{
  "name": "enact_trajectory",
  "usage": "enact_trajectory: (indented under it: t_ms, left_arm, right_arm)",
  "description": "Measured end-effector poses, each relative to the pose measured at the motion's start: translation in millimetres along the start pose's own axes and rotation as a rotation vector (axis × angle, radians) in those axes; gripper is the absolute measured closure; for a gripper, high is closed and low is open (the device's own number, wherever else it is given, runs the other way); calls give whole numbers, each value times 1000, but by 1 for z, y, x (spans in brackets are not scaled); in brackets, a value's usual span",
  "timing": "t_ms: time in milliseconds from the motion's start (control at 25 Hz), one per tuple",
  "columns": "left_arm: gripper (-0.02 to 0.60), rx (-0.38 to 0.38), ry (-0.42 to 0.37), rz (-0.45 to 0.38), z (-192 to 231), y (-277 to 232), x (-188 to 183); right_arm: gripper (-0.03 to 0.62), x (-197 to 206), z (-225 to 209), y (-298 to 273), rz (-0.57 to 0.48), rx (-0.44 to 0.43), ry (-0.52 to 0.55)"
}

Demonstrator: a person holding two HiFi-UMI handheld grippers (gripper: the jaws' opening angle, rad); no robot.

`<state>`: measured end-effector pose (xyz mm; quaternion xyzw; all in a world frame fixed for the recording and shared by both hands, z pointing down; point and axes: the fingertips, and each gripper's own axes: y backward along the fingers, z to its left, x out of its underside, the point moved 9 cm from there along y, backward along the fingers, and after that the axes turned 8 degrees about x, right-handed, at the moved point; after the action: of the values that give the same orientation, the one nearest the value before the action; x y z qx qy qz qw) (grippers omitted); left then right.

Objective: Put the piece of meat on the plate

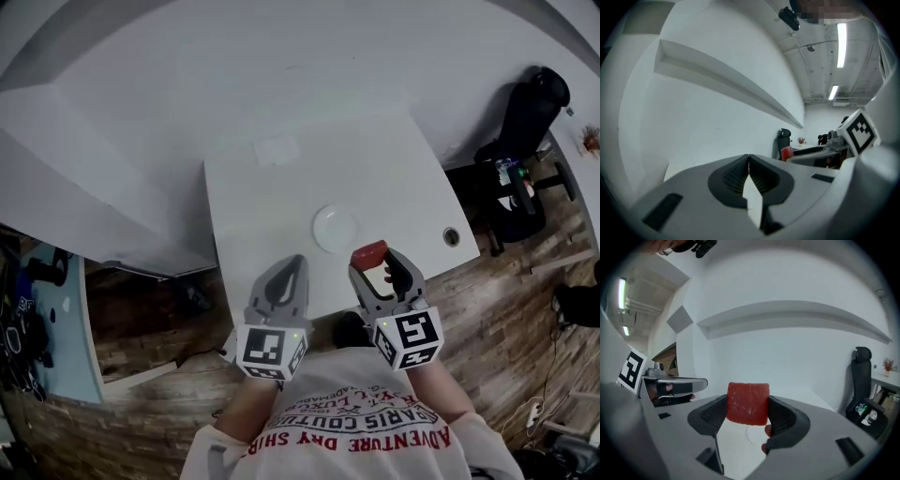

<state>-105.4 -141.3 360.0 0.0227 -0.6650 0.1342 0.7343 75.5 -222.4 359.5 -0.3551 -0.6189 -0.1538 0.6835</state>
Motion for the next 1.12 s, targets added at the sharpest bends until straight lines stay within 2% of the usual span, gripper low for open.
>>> enact_trajectory:
  t_ms: [200,440,720,880,1120]
  left_arm:
    - [574,-104,34,27,6,-45,2]
    - [574,-223,86,94,9,-89,24]
    - [574,-367,170,172,14,-102,62]
    - [574,-413,220,219,24,-105,84]
    - [574,-429,277,265,33,-117,109]
  right_arm:
    - [318,-6,-39,-51,53,-110,56]
    - [318,22,-74,-110,187,-234,116]
    - [319,61,-76,-163,347,-384,181]
    - [318,84,-71,-187,438,-405,230]
    - [318,117,-68,-215,565,-424,285]
